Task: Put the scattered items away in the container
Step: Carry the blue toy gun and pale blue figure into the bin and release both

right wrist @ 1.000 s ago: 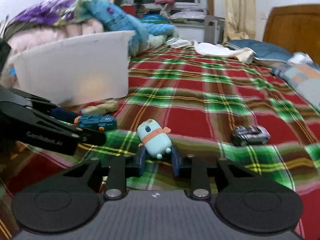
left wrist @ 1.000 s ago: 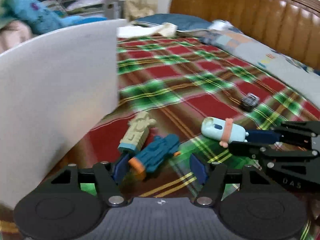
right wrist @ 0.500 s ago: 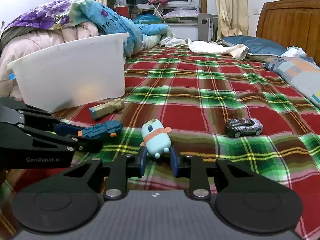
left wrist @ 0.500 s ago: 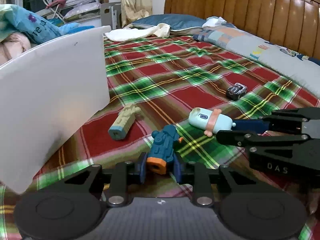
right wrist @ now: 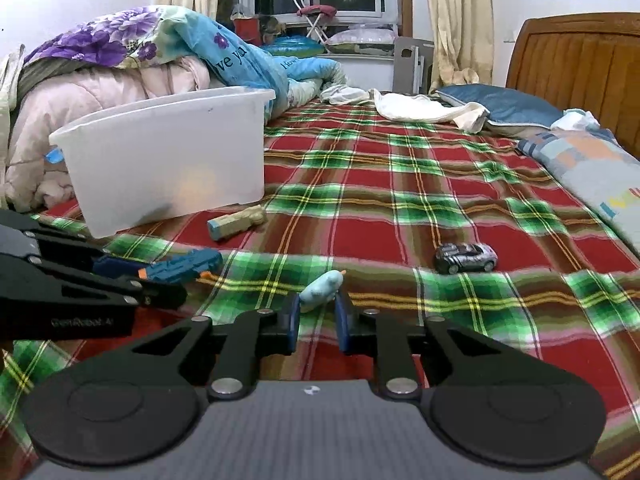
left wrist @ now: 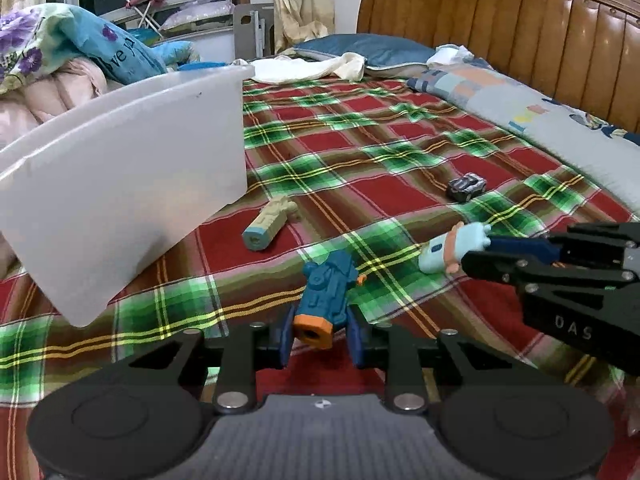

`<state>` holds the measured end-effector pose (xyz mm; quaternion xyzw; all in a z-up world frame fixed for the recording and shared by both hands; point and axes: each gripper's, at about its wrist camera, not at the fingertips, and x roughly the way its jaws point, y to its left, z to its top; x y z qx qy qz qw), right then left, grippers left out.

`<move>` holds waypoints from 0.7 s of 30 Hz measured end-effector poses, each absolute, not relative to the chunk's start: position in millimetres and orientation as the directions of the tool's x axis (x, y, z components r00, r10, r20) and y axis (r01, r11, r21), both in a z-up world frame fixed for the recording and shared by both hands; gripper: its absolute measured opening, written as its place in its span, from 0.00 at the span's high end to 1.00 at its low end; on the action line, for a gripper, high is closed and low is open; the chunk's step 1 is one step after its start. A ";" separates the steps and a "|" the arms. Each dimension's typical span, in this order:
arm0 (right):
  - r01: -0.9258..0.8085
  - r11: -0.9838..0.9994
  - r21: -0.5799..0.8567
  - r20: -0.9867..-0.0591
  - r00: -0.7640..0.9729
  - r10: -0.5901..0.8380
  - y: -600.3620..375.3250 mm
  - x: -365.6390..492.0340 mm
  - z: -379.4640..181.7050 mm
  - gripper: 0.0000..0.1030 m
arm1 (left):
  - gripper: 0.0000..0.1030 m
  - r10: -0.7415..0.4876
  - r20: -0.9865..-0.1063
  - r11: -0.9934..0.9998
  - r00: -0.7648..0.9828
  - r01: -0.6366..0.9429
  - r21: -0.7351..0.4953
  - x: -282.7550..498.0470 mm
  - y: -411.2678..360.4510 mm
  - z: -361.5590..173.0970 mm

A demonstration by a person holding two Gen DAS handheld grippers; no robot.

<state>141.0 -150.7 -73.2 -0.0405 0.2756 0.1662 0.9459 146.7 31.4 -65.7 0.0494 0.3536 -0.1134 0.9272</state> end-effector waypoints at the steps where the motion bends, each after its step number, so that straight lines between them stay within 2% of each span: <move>1: -0.334 0.942 0.017 -0.537 0.792 0.290 -151.9 138.8 -73.9 0.80 | 0.70 -0.179 -0.666 0.968 0.724 0.250 0.012 144.0 30.4 -64.3; 7: -0.318 0.948 0.008 -0.562 0.783 0.267 -150.3 131.7 -77.7 0.78 | 0.70 -0.184 -0.664 0.967 0.724 0.254 0.009 136.3 26.9 -60.0; 9: -0.303 0.953 -0.010 -0.576 0.781 0.242 -146.8 134.9 -83.5 0.67 | 0.70 -0.179 -0.670 0.968 0.721 0.252 0.012 136.1 25.5 -61.6; 10: -0.297 0.955 -0.020 -0.577 0.783 0.231 -145.4 137.9 -87.2 0.47 | 0.70 -0.178 -0.673 0.968 0.718 0.249 0.009 137.1 25.5 -62.3; 11: -0.294 0.955 -0.032 -0.577 0.786 0.222 -143.9 141.4 -90.6 0.35 | 0.70 -0.178 -0.676 0.969 0.715 0.246 0.005 138.0 25.7 -62.6; 13: -0.288 0.956 -0.057 -0.575 0.792 0.204 -140.8 148.7 -96.4 0.28 | 0.70 -0.176 -0.678 0.971 0.713 0.240 0.000 139.4 25.8 -63.5; 18: -0.233 0.972 0.006 -0.582 0.790 0.193 -148.6 165.2 -100.9 0.31 | 0.70 -0.176 -0.681 0.973 0.711 0.230 -0.011 143.1 27.0 -64.8; 19: -0.232 0.972 0.032 -0.589 0.782 0.206 -150.4 168.9 -101.2 0.46 | 0.70 -0.176 -0.680 0.973 0.711 0.229 -0.012 143.4 27.6 -64.9; 20: -0.235 0.971 0.046 -0.598 0.772 0.215 -151.2 172.3 -101.4 0.56 | 0.70 -0.175 -0.681 0.974 0.711 0.227 -0.013 143.8 27.4 -64.6; 21: -0.239 0.970 0.044 -0.604 0.767 0.216 -150.8 174.0 -101.0 0.56 | 0.70 -0.176 -0.681 0.974 0.711 0.227 -0.015 143.8 27.8 -64.0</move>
